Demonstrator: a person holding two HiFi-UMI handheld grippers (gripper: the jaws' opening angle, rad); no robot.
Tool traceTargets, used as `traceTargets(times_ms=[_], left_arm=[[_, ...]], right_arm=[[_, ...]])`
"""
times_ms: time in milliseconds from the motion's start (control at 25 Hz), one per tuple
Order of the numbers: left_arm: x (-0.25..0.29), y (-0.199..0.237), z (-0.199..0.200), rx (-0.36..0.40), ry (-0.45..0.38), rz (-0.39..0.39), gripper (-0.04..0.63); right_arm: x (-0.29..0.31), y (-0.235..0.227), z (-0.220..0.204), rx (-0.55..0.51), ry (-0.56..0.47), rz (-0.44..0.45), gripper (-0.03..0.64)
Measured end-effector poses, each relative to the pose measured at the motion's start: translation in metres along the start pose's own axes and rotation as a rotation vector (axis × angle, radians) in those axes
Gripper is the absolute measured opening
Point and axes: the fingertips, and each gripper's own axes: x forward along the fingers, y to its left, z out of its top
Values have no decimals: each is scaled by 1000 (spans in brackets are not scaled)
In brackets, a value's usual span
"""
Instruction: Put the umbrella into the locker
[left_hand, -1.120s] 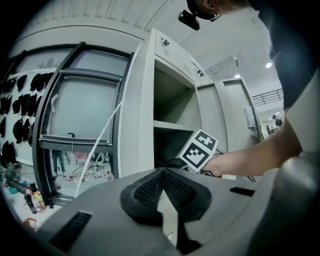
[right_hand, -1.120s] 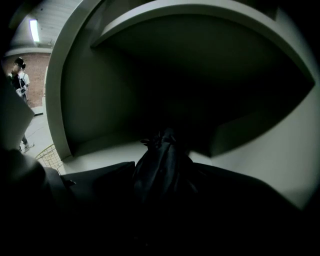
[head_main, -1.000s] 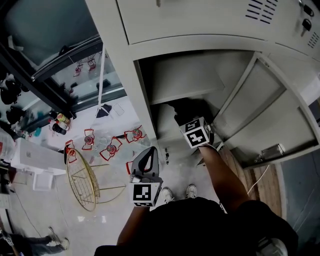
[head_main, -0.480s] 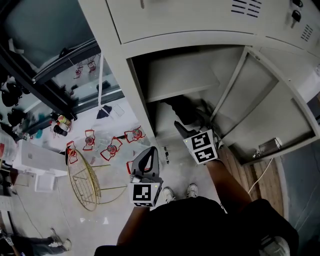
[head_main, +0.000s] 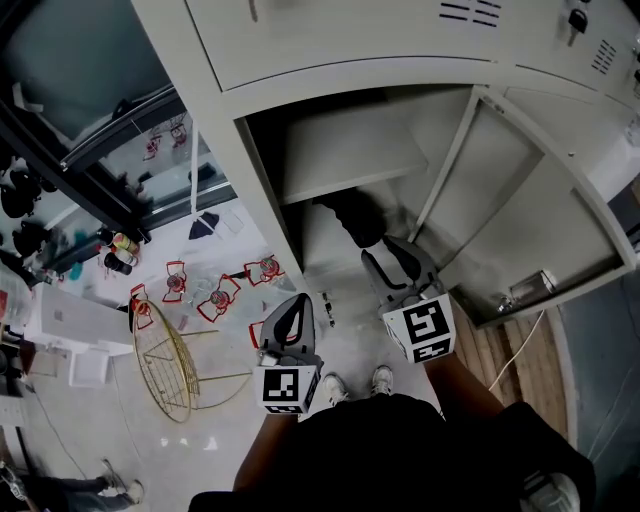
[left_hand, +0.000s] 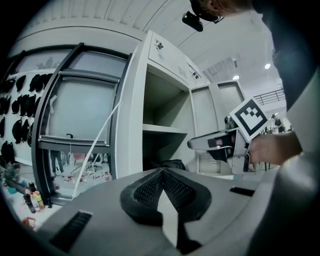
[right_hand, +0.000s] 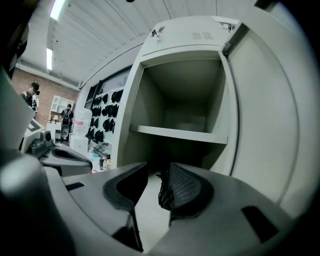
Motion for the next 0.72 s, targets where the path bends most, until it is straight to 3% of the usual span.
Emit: traceTargets(times_ms=[240, 720], left_arm=[[4, -7, 3, 0, -5, -4, -3], [6, -19, 9, 10, -17, 0, -3]], right_arm=[[-24, -5, 2, 66, -66, -29, -2], [-50, 1, -5, 60, -85, -6, -3]])
